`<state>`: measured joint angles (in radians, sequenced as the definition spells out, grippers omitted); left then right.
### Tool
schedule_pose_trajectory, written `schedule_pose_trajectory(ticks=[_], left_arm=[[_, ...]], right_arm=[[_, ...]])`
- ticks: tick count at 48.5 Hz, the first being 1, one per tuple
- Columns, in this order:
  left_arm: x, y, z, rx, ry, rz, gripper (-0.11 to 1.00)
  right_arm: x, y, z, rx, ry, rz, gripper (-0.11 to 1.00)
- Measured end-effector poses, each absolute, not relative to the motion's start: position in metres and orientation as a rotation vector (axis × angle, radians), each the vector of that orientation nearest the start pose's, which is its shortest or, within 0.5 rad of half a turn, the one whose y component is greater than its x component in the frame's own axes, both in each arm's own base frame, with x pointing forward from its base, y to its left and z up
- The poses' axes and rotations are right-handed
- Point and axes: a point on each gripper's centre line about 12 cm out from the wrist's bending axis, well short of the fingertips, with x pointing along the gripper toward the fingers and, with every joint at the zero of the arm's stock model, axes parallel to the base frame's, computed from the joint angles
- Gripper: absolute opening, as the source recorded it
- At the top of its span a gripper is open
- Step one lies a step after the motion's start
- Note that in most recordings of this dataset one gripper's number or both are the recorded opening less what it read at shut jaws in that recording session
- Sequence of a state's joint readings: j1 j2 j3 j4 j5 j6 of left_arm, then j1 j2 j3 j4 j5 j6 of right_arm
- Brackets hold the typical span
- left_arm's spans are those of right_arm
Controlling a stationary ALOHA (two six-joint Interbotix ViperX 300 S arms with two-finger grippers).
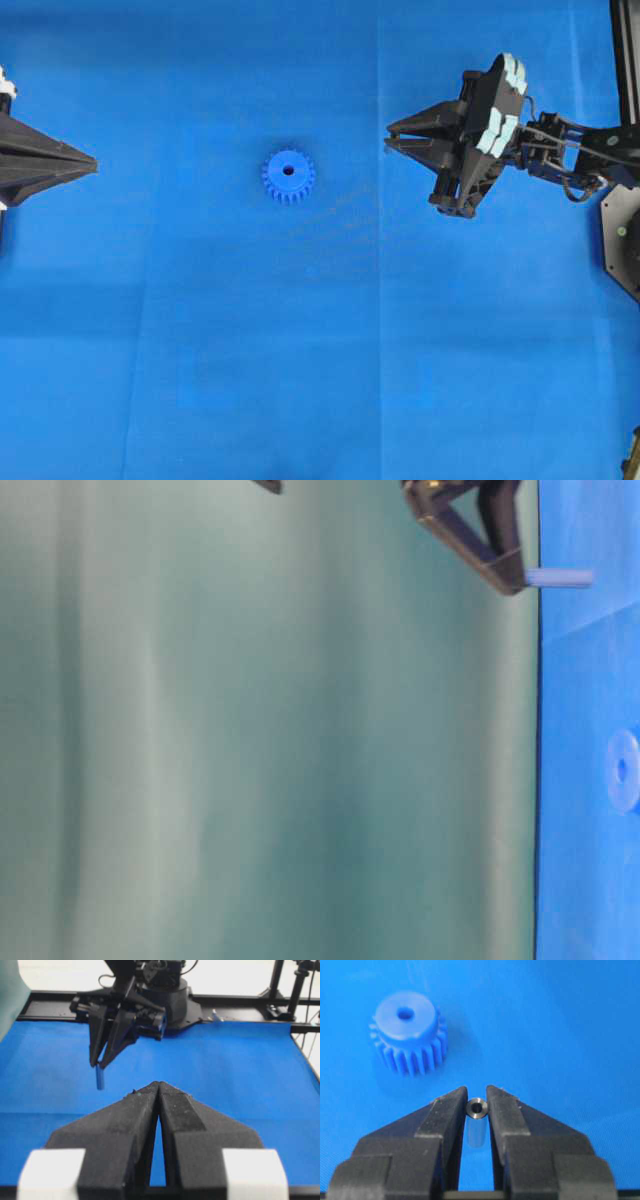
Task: Insert the shaft placed at a random location into the center hole of the small gear at another random location.
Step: 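Carry the shaft with the right gripper over the blue gear's hole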
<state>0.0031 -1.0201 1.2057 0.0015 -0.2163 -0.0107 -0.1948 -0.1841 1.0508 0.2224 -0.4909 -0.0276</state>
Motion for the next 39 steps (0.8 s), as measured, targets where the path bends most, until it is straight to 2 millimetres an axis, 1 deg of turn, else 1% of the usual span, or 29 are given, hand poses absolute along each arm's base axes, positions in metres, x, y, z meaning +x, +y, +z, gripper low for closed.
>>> schedule_pose_trajectory(ticks=[6, 15, 21, 28, 39], left_arm=[[0.189, 0.001, 0.283, -0.011, -0.031, 0.003, 0.00], [0.189, 0.001, 0.283, -0.009, -0.031, 0.003, 0.00], [0.189, 0.001, 0.283, -0.011, -0.031, 0.003, 0.00], [0.189, 0.001, 0.283, -0.011, -0.031, 0.003, 0.00], [0.189, 0.001, 0.282, -0.012, -0.023, 0.003, 0.00]], right_arm=[[0.299, -0.071, 0.165, 0.179, 0.359, -0.321, 0.04], [0.299, -0.071, 0.165, 0.182, 0.360, -0.323, 0.04], [0.305, -0.072, 0.167, 0.180, 0.357, -0.320, 0.04], [0.322, -0.072, 0.168, 0.184, 0.353, -0.312, 0.04], [0.363, -0.069, 0.170, 0.181, 0.361, -0.278, 0.04]])
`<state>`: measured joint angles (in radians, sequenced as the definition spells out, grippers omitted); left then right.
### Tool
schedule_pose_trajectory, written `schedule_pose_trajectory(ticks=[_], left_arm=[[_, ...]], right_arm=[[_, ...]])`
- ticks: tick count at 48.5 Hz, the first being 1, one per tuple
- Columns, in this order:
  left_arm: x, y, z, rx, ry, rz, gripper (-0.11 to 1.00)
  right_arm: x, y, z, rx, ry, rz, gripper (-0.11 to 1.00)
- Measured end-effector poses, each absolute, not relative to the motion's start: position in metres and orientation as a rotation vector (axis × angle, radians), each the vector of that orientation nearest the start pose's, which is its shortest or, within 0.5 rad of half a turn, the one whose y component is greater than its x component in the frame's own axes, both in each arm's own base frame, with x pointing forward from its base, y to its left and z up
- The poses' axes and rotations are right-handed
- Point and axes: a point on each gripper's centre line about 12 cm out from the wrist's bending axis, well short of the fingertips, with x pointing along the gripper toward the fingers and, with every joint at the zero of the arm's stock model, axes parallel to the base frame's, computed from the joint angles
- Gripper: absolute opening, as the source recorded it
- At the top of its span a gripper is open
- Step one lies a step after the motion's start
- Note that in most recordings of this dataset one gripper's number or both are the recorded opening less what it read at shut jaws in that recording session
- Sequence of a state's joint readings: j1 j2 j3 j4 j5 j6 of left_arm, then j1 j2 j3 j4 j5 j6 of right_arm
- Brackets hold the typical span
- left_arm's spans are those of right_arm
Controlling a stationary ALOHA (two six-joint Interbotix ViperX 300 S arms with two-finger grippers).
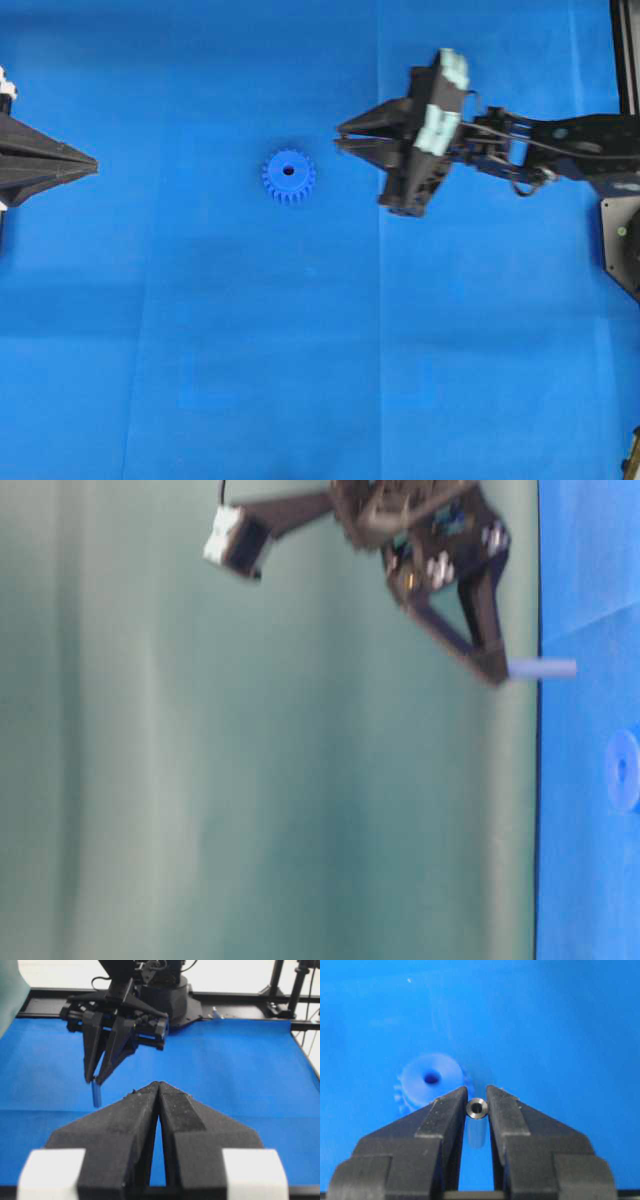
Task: Insert the shaft placed at a random location into the center hole of the small gear at another random location.
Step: 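Carry the shaft with the right gripper over the blue gear's hole, then align and lower the shaft into the gear's center hole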
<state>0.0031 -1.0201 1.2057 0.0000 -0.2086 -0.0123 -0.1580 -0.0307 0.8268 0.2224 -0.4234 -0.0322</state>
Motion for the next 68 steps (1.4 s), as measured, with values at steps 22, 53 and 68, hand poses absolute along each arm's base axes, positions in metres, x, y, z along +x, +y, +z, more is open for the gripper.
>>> schedule_pose_trajectory(ticks=[22, 53, 68], left_arm=[[0.188, 0.001, 0.282, -0.011, -0.021, 0.003, 0.00], [0.188, 0.001, 0.281, -0.011, -0.014, 0.003, 0.00], [0.188, 0.001, 0.281, -0.011, -0.012, 0.003, 0.00]], right_arm=[[0.415, -0.066, 0.179, 0.186, 0.360, -0.243, 0.04], [0.421, -0.064, 0.159, 0.190, 0.400, -0.241, 0.04], [0.423, -0.065, 0.148, 0.194, 0.406, -0.249, 0.04]])
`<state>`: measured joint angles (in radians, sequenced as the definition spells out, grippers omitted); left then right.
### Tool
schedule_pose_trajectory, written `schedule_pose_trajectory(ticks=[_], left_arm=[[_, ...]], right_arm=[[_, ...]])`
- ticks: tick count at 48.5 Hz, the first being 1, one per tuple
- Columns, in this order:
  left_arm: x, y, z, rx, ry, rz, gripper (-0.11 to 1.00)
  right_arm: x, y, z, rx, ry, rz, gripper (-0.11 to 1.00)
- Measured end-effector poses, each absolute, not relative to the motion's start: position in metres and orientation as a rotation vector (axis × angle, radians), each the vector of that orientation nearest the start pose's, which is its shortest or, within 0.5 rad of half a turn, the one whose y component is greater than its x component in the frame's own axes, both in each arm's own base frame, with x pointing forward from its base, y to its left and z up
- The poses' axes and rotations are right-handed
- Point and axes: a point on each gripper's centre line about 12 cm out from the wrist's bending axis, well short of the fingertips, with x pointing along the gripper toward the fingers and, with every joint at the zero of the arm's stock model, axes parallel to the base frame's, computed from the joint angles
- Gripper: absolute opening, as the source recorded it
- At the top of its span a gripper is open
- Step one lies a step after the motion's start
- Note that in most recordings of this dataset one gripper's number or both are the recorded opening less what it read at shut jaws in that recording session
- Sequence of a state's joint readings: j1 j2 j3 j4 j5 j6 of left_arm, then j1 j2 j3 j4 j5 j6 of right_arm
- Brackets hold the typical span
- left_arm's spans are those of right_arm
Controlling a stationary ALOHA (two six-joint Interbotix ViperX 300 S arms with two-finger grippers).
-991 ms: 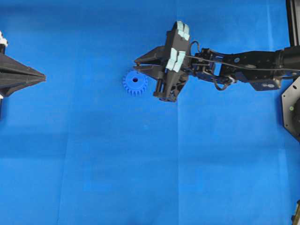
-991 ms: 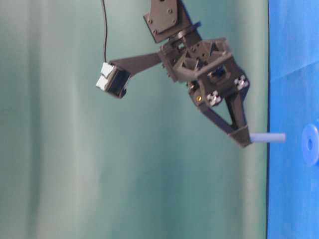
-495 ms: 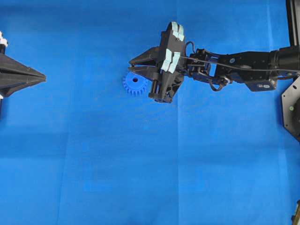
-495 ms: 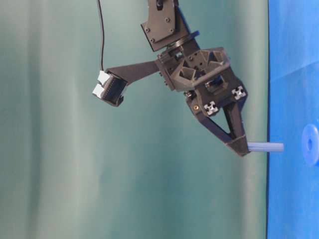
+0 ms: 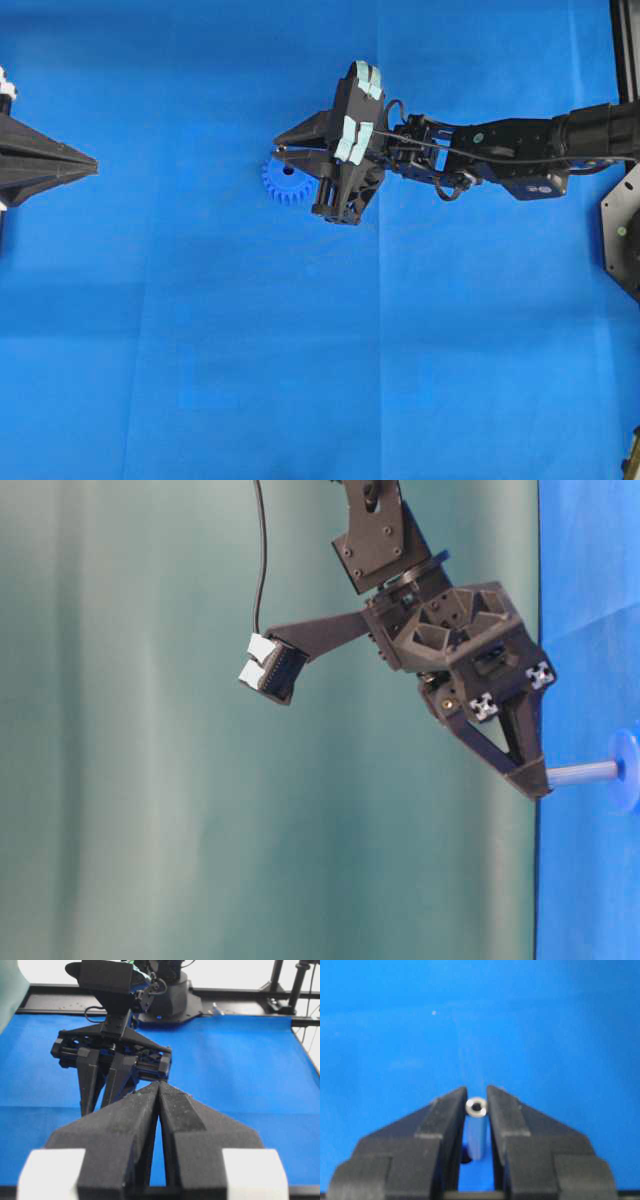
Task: Insert the shaft placed at a random location into the center hole of the small gear at another random location.
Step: 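Align and lower the shaft into the gear's center hole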
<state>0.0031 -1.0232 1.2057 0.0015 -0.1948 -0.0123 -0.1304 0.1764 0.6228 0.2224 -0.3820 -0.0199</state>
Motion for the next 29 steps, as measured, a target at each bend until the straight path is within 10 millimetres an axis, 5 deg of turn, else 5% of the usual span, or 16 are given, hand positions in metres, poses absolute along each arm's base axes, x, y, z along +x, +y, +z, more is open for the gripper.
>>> schedule_pose_trajectory(ticks=[12, 29], left_arm=[[0.188, 0.001, 0.280, -0.011, -0.006, 0.003, 0.00], [0.188, 0.001, 0.280, -0.011, -0.005, 0.003, 0.00]], right_arm=[[0.422, -0.065, 0.156, 0.190, 0.392, -0.246, 0.04], [0.415, -0.063, 0.193, 0.185, 0.307, -0.237, 0.04]])
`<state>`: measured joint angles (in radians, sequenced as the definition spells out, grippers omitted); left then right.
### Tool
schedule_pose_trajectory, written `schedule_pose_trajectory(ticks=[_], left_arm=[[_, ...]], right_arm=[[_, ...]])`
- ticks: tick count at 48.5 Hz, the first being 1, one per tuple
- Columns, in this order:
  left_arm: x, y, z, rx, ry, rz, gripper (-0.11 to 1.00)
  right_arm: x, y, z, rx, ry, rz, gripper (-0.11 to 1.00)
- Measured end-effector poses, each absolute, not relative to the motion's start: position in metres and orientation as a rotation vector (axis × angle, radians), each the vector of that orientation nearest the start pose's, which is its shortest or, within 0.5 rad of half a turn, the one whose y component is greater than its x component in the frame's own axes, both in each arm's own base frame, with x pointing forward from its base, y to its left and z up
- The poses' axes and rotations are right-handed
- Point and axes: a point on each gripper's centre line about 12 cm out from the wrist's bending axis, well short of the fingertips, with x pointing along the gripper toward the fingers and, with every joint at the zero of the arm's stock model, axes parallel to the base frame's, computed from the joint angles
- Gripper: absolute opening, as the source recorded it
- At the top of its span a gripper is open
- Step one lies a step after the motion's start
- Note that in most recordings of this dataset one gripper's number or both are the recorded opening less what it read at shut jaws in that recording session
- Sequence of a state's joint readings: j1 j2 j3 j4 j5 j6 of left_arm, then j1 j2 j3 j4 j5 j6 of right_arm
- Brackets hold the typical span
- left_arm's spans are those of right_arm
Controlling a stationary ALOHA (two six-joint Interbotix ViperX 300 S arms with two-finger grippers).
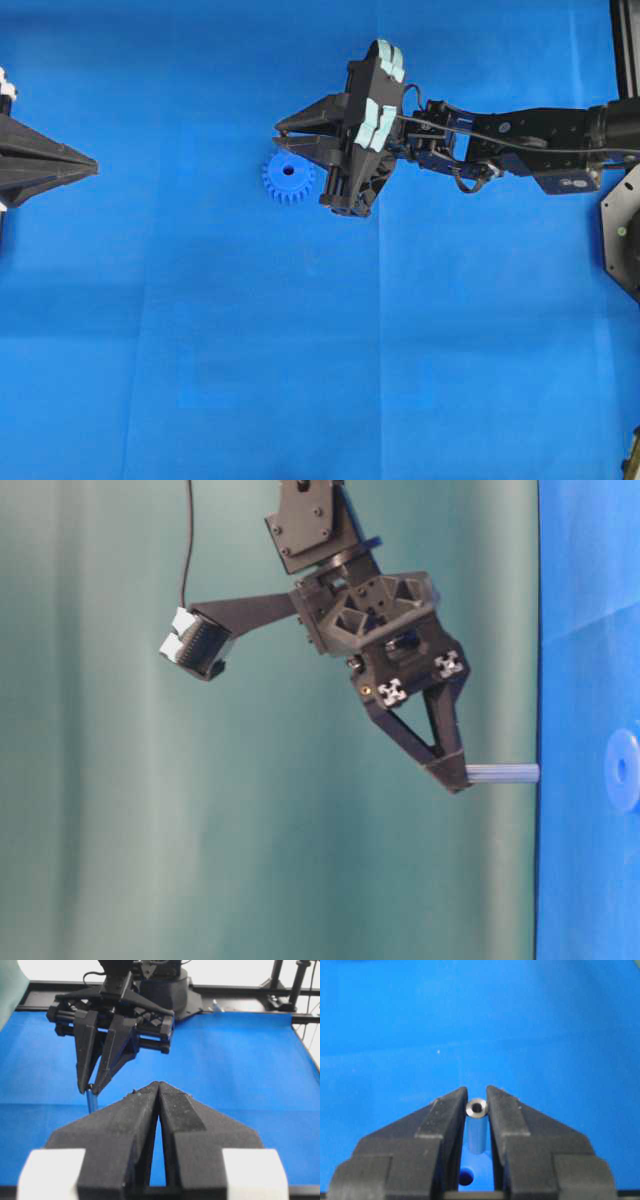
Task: Insert the shaft placed at a random location into the center hole of the small gear at another random location.
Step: 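Align and lower the shaft into the gear's center hole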
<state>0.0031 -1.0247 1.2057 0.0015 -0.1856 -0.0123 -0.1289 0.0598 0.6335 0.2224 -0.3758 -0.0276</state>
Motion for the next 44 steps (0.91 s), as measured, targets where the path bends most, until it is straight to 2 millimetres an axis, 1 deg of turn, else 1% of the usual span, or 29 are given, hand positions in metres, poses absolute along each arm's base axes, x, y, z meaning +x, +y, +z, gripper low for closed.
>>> schedule_pose_trajectory(ticks=[8, 11, 25, 30, 44], left_arm=[[0.188, 0.001, 0.280, -0.011, -0.005, 0.003, 0.00], [0.188, 0.001, 0.280, -0.011, -0.005, 0.003, 0.00], [0.187, 0.001, 0.281, -0.011, -0.008, 0.003, 0.00], [0.187, 0.001, 0.280, -0.011, -0.005, 0.003, 0.00], [0.187, 0.001, 0.281, -0.011, -0.006, 0.003, 0.00]], right_arm=[[0.416, -0.059, 0.193, 0.184, 0.308, -0.226, 0.04], [0.416, -0.057, 0.191, 0.183, 0.314, -0.222, 0.04], [0.421, -0.059, 0.157, 0.186, 0.369, -0.235, 0.04], [0.423, -0.059, 0.149, 0.193, 0.375, -0.241, 0.04], [0.423, -0.060, 0.146, 0.200, 0.371, -0.248, 0.04]])
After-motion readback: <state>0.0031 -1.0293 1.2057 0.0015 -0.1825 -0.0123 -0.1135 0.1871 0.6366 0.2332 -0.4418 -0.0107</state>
